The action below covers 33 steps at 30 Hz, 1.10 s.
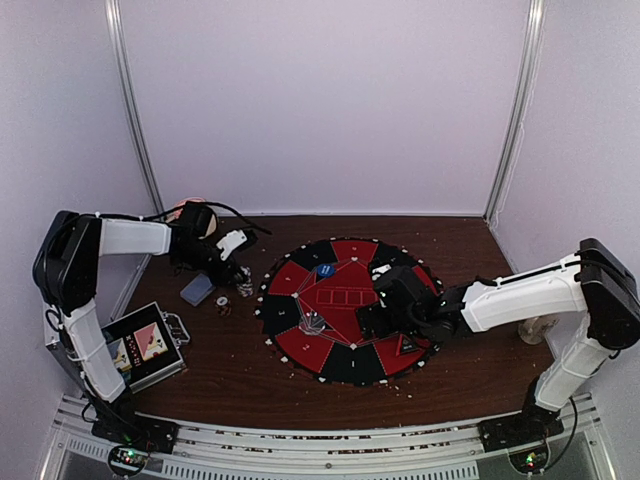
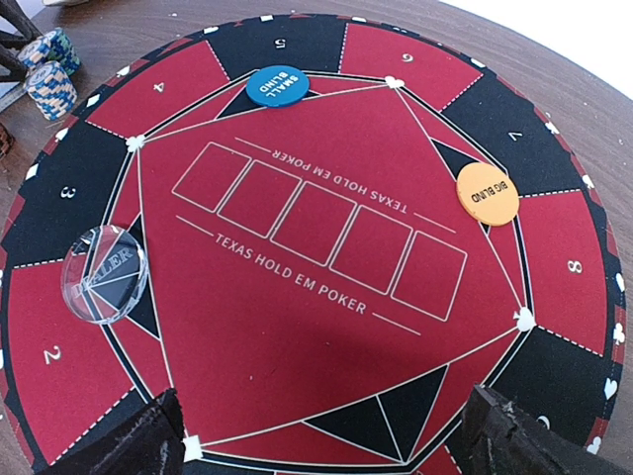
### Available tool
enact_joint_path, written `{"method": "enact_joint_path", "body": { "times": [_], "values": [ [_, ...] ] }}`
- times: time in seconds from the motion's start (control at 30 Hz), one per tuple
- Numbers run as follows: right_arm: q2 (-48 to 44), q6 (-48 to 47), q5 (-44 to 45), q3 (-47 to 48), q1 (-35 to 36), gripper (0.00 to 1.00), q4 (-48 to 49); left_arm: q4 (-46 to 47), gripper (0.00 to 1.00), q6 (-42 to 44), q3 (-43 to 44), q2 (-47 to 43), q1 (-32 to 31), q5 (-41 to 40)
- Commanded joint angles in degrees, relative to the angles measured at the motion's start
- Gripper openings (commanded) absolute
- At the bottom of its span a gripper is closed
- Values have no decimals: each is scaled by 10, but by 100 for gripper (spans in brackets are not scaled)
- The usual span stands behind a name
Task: Distribute texas hold em gaming equipment
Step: Pick up the pile of poker chips from the pile of poker chips, then place the poker chips pile at the small blind area.
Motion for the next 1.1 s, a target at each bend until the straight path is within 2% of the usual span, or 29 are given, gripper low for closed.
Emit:
{"method": "enact_joint_path", "body": {
  "times": [0.0,0.27,0.73,1.07],
  "values": [
    [-1,-2,16,11,3,100,-6,-1,32,1,10,-31,4,17],
    [-23,2,45,1,3,100,-1,-46,30,0,97,-2,-7,11],
    [-45,-2,96,-10,0,100,2,-83,30,-49,301,141,-47,14],
    [-46,0,103,-13,-3,100,3,-82,31,-85,352,218,-85,2]
  ]
}}
